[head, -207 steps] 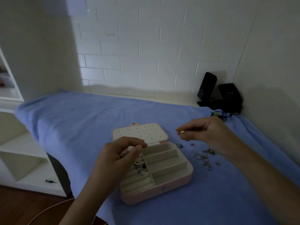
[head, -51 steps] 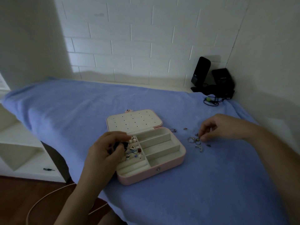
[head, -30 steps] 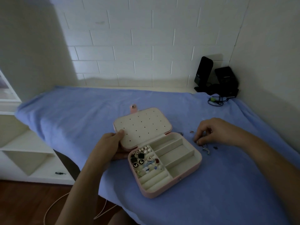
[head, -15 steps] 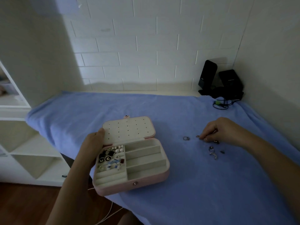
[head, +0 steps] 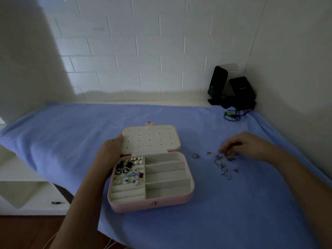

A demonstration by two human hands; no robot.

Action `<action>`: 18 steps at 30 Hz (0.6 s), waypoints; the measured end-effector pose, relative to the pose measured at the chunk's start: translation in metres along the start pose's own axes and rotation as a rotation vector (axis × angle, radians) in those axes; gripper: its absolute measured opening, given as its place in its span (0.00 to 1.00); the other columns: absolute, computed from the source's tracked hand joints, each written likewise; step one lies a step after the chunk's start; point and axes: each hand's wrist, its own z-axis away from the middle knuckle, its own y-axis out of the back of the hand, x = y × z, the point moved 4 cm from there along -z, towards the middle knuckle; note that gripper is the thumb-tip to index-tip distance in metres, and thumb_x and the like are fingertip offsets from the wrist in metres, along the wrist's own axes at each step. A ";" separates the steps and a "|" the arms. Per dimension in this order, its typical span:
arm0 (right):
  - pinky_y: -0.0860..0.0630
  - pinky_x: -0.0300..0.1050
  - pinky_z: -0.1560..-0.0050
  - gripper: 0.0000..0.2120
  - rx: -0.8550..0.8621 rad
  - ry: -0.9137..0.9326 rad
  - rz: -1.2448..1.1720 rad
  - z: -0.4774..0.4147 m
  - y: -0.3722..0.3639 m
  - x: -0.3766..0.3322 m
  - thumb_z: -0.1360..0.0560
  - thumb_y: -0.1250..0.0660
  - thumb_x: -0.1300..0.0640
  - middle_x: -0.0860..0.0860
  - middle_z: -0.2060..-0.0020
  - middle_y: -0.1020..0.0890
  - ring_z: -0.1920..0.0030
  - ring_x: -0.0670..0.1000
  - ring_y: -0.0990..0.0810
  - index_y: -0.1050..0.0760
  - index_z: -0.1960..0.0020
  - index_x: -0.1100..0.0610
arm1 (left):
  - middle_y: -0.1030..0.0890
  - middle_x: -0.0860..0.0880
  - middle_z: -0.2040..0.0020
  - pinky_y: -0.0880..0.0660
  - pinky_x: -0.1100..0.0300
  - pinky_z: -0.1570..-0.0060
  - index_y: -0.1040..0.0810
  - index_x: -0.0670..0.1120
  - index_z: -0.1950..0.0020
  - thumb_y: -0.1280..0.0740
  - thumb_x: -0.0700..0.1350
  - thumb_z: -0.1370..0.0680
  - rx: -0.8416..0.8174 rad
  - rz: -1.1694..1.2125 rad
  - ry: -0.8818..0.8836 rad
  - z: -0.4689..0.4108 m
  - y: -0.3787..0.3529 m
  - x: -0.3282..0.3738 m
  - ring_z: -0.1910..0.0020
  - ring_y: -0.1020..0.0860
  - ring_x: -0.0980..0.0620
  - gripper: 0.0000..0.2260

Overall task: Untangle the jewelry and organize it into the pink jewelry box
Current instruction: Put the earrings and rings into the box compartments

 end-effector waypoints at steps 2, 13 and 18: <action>0.23 0.31 0.56 0.16 -0.008 -0.013 -0.066 0.002 0.002 0.005 0.26 0.39 0.74 0.50 0.57 0.15 0.56 0.44 0.18 0.17 0.52 0.59 | 0.27 0.46 0.68 0.35 0.61 0.70 0.30 0.41 0.64 0.48 0.50 0.17 -0.031 0.023 -0.009 0.000 -0.009 0.003 0.70 0.29 0.50 0.20; 0.25 0.33 0.55 0.14 -0.143 -0.012 0.010 0.008 0.003 0.011 0.36 0.22 0.59 0.45 0.59 0.17 0.59 0.38 0.21 0.19 0.53 0.48 | 0.26 0.40 0.63 0.36 0.59 0.68 0.27 0.39 0.57 0.49 0.51 0.18 -0.091 -0.037 -0.064 0.005 -0.042 -0.003 0.67 0.29 0.49 0.19; 0.23 0.36 0.57 0.11 -0.132 0.011 0.026 0.010 0.003 0.008 0.35 0.22 0.60 0.47 0.63 0.16 0.62 0.42 0.20 0.17 0.55 0.50 | 0.27 0.40 0.60 0.37 0.60 0.68 0.29 0.43 0.56 0.48 0.51 0.18 -0.104 -0.025 -0.073 0.003 -0.041 -0.007 0.66 0.30 0.49 0.16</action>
